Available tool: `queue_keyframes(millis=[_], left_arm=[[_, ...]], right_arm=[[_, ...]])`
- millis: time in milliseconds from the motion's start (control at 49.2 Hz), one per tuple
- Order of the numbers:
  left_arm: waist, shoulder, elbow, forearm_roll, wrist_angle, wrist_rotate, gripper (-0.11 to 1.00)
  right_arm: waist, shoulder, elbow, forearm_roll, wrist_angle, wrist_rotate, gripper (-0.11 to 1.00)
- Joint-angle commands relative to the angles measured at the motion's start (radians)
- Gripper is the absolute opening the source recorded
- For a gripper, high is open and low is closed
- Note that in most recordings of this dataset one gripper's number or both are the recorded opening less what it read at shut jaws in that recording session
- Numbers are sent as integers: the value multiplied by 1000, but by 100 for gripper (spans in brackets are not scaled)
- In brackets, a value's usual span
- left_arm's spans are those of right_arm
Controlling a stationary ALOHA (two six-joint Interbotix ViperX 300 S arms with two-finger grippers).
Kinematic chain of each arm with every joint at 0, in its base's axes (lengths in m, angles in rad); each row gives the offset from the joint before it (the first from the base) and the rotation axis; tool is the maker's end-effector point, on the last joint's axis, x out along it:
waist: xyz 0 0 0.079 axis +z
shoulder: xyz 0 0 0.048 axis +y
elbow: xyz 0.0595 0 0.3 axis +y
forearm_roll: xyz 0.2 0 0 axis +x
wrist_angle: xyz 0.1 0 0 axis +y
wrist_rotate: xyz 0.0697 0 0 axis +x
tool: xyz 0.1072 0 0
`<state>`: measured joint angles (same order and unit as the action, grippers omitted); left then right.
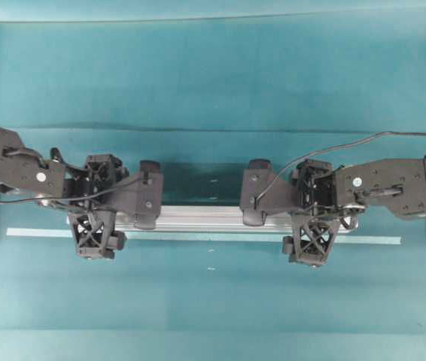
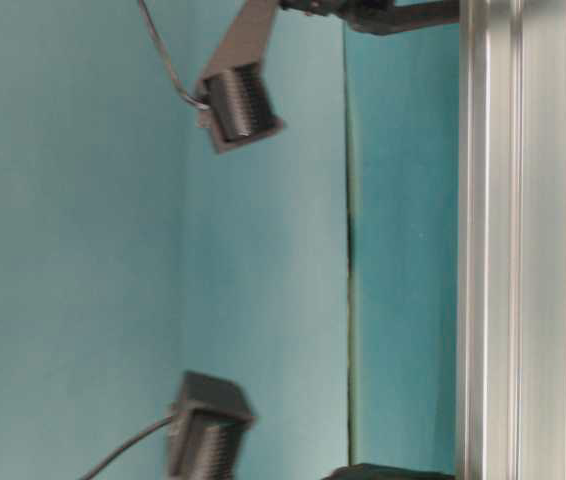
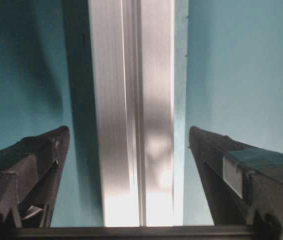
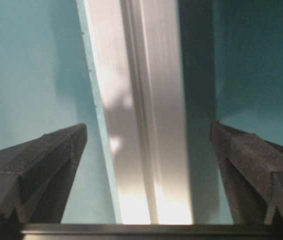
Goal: Lift the metal rail with both hands.
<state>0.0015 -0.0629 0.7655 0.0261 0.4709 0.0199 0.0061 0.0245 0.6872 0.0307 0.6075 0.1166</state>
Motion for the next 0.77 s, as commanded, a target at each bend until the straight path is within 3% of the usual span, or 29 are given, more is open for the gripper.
queue_keyframes(millis=[0, 508, 752], left_arm=[[-2, -61, -6, 3, 15, 2, 92], [-23, -431, -6, 2, 58, 2, 92], [-23, -555, 0, 3, 58, 0, 92]], right_arm=[[-20, -52, -5, 2, -3, 2, 99], [-86, -365, -6, -5, -21, -11, 99], [-101, -499, 25, -5, -104, -11, 99]])
